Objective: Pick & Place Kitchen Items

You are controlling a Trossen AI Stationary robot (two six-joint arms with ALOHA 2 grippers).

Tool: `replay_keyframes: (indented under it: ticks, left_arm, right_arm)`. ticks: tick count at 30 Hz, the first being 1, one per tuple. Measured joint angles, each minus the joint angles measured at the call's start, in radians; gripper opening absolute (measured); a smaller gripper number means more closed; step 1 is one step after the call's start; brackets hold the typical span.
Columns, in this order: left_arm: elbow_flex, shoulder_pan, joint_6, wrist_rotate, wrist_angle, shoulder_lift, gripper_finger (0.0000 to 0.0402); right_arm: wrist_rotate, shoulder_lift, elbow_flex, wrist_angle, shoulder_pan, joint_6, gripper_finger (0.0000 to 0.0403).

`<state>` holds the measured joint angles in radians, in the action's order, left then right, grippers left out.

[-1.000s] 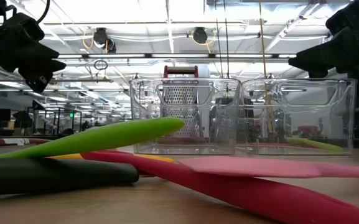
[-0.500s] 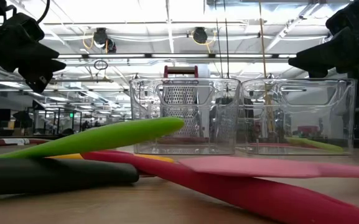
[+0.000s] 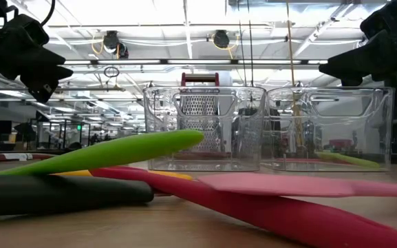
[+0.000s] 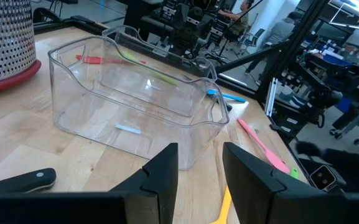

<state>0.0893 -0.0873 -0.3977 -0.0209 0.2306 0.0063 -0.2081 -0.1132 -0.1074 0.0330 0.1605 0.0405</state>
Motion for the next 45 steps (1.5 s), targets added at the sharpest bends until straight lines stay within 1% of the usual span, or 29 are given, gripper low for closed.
replay_keyframes:
  ticks: [20, 21, 25, 27, 36, 43, 45]
  left_arm:
    - [0.000, 0.000, 0.000, 0.000, 0.000, 0.000, 0.0129]
    - [0.000, 0.000, 0.009, 0.000, 0.000, 0.000, 0.0129]
    - [0.000, 0.000, 0.190, -0.018, -0.001, 0.000, 0.0129]
    - [0.000, 0.000, 0.224, -0.023, -0.001, 0.000, 0.0129]
    - [0.000, 0.000, 0.168, -0.026, -0.002, 0.000, 0.0129]
    - [0.000, 0.000, 0.193, -0.034, -0.004, 0.000, 0.0129]
    - [-0.001, 0.000, 0.191, -0.059, -0.015, 0.000, 0.0129]
  right_arm:
    - [0.000, 0.000, 0.000, 0.000, 0.000, 0.000, 0.0134]
    - [0.000, 0.000, 0.000, 0.000, 0.000, 0.000, 0.0134]
    - [0.000, 0.000, 0.000, 0.000, 0.000, 0.000, 0.0134]
    - [0.000, 0.000, 0.000, 0.000, 0.000, 0.000, 0.0134]
    - [0.000, 0.000, 0.000, 0.000, 0.000, 0.000, 0.0134]
    - [0.000, 0.000, 0.000, 0.000, 0.000, 0.000, 0.0134]
    - [0.000, 0.000, 0.000, 0.000, 0.000, 0.000, 0.0134]
